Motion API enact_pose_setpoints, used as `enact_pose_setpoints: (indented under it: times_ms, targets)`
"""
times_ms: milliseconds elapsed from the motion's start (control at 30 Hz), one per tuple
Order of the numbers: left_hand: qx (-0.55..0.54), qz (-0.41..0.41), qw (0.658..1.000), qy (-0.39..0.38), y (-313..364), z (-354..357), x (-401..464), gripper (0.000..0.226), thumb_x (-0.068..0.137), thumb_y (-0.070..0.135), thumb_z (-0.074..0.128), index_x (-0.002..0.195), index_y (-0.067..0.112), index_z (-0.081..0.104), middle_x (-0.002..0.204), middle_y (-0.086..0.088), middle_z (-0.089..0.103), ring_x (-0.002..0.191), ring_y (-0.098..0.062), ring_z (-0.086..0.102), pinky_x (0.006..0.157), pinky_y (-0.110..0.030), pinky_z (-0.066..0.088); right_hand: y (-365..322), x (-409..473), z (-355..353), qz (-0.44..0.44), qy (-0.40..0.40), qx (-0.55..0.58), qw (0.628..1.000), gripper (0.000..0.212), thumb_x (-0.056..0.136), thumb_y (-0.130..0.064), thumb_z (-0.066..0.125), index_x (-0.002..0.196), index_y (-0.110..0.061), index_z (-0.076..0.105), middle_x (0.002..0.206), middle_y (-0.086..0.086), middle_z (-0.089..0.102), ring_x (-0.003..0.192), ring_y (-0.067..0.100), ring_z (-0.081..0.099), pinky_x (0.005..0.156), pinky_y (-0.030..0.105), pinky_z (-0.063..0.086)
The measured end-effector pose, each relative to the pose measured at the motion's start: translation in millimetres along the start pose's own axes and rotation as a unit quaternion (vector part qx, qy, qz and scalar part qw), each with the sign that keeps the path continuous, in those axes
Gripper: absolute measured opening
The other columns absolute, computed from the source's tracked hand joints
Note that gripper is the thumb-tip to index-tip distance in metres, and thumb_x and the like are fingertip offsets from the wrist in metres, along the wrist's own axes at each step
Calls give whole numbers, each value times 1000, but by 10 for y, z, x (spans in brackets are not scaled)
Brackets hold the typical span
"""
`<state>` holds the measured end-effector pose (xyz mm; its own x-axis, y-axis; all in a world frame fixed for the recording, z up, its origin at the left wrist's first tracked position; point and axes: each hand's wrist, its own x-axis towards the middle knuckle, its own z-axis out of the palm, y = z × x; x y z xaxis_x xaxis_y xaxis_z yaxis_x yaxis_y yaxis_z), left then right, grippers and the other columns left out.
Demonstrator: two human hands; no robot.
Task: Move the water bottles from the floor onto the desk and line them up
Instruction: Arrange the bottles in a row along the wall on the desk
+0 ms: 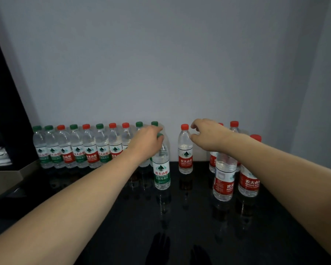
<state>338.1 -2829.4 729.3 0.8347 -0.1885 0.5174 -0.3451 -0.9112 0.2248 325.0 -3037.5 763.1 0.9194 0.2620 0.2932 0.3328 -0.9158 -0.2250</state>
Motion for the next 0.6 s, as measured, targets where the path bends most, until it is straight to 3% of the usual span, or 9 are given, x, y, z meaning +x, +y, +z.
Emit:
enact_pose_setpoints:
  times_ms: [67,167,233,300,400,533,600]
  targets:
    - [-12,-14,1000,7,-44,129,97,20,99,21,53,102,4,65,91,-8,64,86,-25,63,70,-35,47,54,116,48,10,-3,4,1000,43,98,-25,49,138,-10,44,135,12,51,121,27,51,94,33,43]
    - [-39,-22,999,22,-153,331,177,24,100,25,55,83,11,63,75,0,59,66,-15,57,64,-35,48,132,359,128,20,-6,0,1000,42,98,-24,49,137,-9,45,135,13,52,120,29,52,95,35,43]
    - [-69,-18,996,48,-251,456,177,19,99,22,58,96,8,71,83,-5,69,68,-14,59,69,-32,52,162,574,194,25,-7,-4,1000,41,99,-25,49,137,-8,46,135,14,53,119,29,53,95,36,44]
    - [-105,-16,991,85,-333,537,163,23,97,20,62,114,9,71,99,-8,72,81,-17,65,78,-29,52,169,813,282,35,-10,-13,999,42,101,-26,47,138,-6,45,137,16,51,120,31,52,94,37,44]
    - [-134,-9,985,108,-390,606,175,24,94,19,66,115,10,71,104,-7,73,89,-19,67,85,-35,55,184,1149,449,51,-13,-24,998,46,101,-24,45,141,-3,41,142,19,46,126,35,49,98,38,43]
    - [-174,-9,976,128,-436,701,199,24,92,20,69,115,13,72,99,0,74,81,-9,67,75,-14,50,240,1495,641,77,-30,-38,996,47,103,-31,43,140,-1,44,143,20,47,128,36,47,99,37,41]
    - [-184,-9,973,137,-439,742,218,23,93,21,68,114,14,72,96,1,73,78,-8,67,74,-18,54,279,1595,731,79,-44,-65,994,43,103,-32,41,134,-3,50,138,18,52,124,35,50,95,36,42]
